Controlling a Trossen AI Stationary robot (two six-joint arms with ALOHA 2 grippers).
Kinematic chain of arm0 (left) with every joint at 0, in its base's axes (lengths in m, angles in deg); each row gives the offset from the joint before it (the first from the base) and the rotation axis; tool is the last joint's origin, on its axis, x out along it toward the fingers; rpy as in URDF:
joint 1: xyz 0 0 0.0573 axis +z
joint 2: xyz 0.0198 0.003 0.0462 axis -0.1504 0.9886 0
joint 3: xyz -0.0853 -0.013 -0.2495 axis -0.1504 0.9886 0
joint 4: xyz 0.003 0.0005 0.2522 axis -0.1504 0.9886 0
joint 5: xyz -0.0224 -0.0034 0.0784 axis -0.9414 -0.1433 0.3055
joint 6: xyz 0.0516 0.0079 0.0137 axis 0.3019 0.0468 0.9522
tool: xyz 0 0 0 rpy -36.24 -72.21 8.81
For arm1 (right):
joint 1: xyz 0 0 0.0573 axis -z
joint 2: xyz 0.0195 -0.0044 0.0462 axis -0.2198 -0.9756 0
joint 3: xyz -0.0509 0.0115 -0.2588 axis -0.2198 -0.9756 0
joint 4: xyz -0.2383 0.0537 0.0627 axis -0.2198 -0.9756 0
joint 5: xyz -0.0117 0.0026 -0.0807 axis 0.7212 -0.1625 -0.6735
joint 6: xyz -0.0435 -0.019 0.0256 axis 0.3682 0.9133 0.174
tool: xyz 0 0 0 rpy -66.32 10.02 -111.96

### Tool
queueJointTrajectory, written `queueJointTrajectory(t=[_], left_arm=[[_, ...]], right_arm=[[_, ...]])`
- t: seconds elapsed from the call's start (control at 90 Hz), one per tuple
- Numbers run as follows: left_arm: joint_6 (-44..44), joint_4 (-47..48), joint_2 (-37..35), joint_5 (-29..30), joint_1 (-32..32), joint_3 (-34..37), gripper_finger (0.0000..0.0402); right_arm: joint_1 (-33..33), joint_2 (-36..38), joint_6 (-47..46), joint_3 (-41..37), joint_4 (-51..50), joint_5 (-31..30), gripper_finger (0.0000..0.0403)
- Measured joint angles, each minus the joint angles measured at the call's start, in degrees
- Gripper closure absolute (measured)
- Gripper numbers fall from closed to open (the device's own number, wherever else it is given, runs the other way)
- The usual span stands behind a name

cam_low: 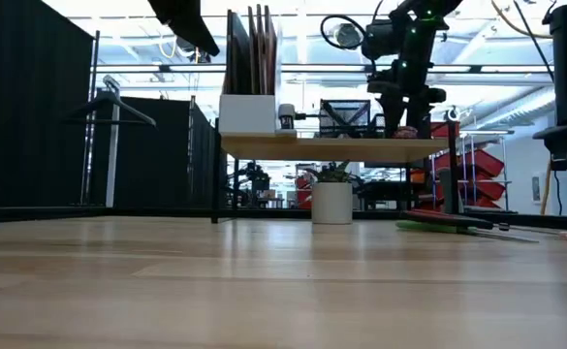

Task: Stock shelves
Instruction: Remove the red scented candle from the desk organizer on the shelf

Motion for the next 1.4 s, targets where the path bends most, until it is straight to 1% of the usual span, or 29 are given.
queueJointTrajectory(t=[0.056, 0.2, 0.744, 0.911, 1.067, 1.156, 1.3, 1.4], left_arm=[[0.0, 0.0, 0.0, 0.0, 0.0, 0.0, 0.0226], [0.0, 0.0, 0.0, 0.0, 0.0, 0.0, 0.0226], [0.0, 0.0, 0.0, 0.0, 0.0, 0.0, 0.0226], [0.0, 0.0, 0.0, 0.0, 0.0, 0.0, 0.0226], [0.0, 0.0, 0.0, 0.0, 0.0, 0.0, 0.0226], [0.0, 0.0, 0.0, 0.0, 0.0, 0.0, 0.0226], [0.0, 0.0, 0.0, 0.0, 0.0, 0.0, 0.0226], [0.0, 0.0, 0.0, 0.0, 0.0, 0.0, 0.0226]], right_arm=[[-0.1, -0.2, 0.0, 1.2, 0.1, 1.7, 0.0141], [-0.2, -0.6, 0.2, 4.4, -2.6, 2.9, 0.0141], [-0.5, -0.3, 0.8, 15.2, -14.7, 0.7, 0.0141], [-0.5, 0.0, 0.8, 19.1, -21.5, 0.6, 0.0141], [-0.4, 2.2, -0.8, 19.4, -25.8, 0.2, 0.0142], [-0.4, 3.9, -2.1, 18.9, -27.1, -1.3, 0.0141], [-0.3, 8.2, -4.5, 16.3, -27.1, -1.1, 0.0142], [-0.3, 11.6, -7.0, 13.0, -27.1, -1.3, 0.0142]])
